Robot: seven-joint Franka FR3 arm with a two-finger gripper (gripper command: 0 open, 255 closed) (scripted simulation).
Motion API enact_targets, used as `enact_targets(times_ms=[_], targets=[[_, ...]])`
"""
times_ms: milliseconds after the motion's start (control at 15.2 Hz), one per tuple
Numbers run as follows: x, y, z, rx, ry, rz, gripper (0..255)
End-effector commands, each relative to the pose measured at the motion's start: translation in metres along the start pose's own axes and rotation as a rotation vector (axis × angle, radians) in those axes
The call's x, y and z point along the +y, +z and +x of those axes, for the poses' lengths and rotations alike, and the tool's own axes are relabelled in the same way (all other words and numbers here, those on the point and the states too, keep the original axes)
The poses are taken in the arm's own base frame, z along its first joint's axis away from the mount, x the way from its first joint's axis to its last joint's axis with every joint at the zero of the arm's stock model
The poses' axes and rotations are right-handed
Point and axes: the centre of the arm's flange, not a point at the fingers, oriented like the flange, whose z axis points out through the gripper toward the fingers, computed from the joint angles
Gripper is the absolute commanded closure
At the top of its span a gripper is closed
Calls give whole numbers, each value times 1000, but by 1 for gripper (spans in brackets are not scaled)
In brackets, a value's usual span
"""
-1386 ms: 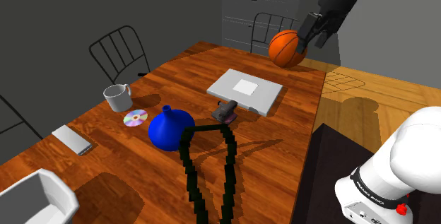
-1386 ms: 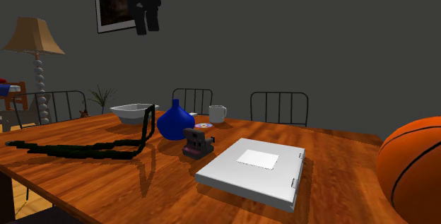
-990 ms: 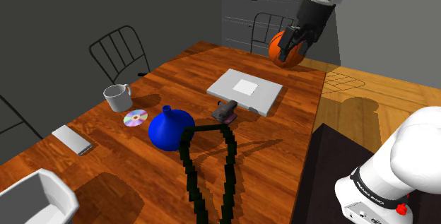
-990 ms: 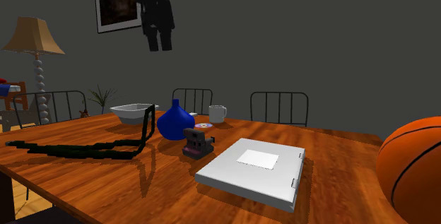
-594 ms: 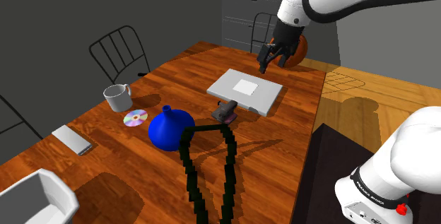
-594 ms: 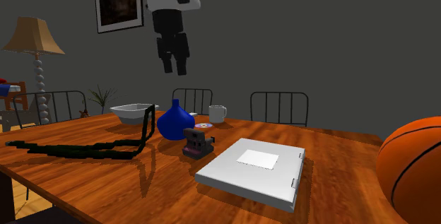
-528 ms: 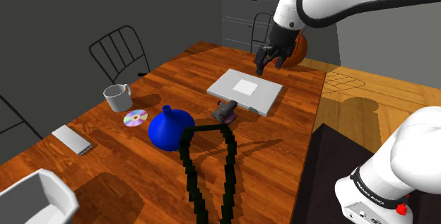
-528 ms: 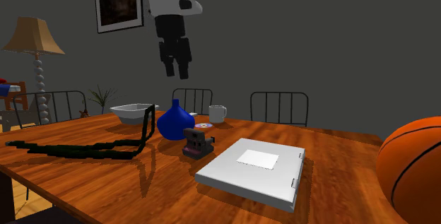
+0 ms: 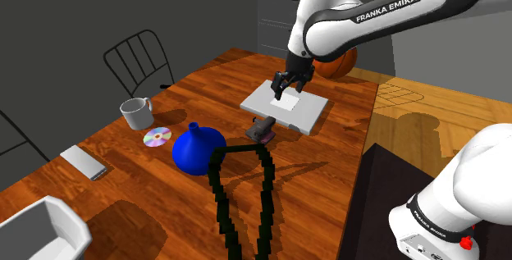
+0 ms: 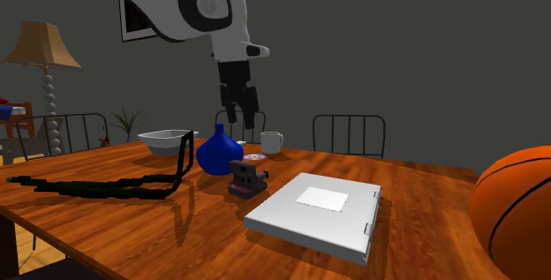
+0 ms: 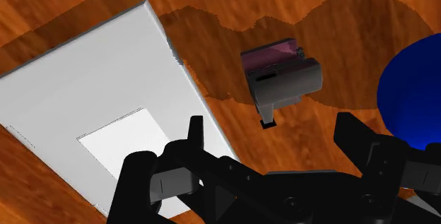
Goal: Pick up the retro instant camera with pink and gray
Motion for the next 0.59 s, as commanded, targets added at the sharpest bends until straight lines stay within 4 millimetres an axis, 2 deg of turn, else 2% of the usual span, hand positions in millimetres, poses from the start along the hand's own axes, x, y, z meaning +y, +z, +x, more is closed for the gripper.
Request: enact_targets(times_ms=[0, 528], targets=[[-10, 23, 17, 1, 0, 0, 0], [-36, 109, 72, -1, 0, -4, 0]])
